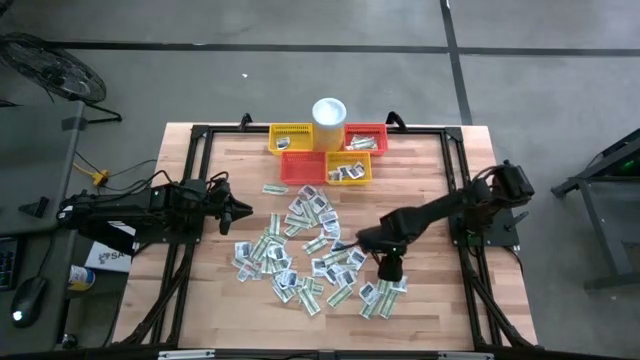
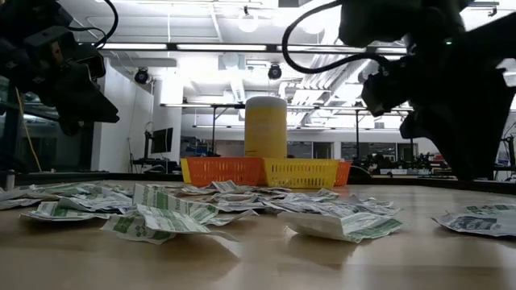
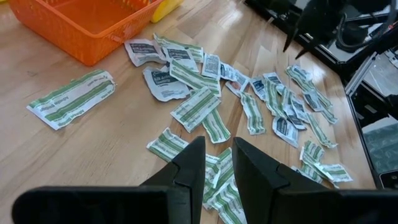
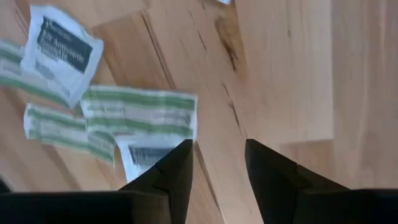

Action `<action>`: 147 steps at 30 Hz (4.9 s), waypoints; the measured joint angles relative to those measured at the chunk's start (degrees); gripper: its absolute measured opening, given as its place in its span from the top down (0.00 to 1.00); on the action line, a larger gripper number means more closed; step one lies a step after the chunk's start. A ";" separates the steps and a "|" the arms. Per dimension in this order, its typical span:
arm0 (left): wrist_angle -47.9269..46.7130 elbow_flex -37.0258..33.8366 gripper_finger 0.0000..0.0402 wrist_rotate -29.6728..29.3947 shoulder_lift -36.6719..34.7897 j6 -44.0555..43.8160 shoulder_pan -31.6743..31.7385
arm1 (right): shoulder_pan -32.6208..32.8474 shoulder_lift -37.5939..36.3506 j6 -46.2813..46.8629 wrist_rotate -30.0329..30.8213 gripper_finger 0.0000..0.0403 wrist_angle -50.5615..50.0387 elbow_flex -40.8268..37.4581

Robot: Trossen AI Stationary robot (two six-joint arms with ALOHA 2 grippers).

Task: Pick & Place First Aid Supplies
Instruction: Put the green bandage pack into the top orange basket, then put the black towelette pack into the bottom yellow basket

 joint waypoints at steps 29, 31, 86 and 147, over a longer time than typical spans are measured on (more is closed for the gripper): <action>-0.02 0.00 0.80 0.00 0.00 -0.01 -0.02 | 10.04 -0.31 7.75 12.56 0.74 17.23 -10.15; -0.02 0.00 0.80 0.00 -0.01 0.00 0.00 | 10.55 -0.31 7.89 13.61 0.78 17.25 -10.43; -0.01 0.00 0.80 0.00 -0.02 0.00 -0.01 | -39.50 -19.53 -5.84 44.36 1.00 22.62 -4.61; -0.02 0.00 0.80 0.00 -0.02 -0.01 0.00 | -39.63 -21.52 -9.24 19.84 0.58 5.54 -1.51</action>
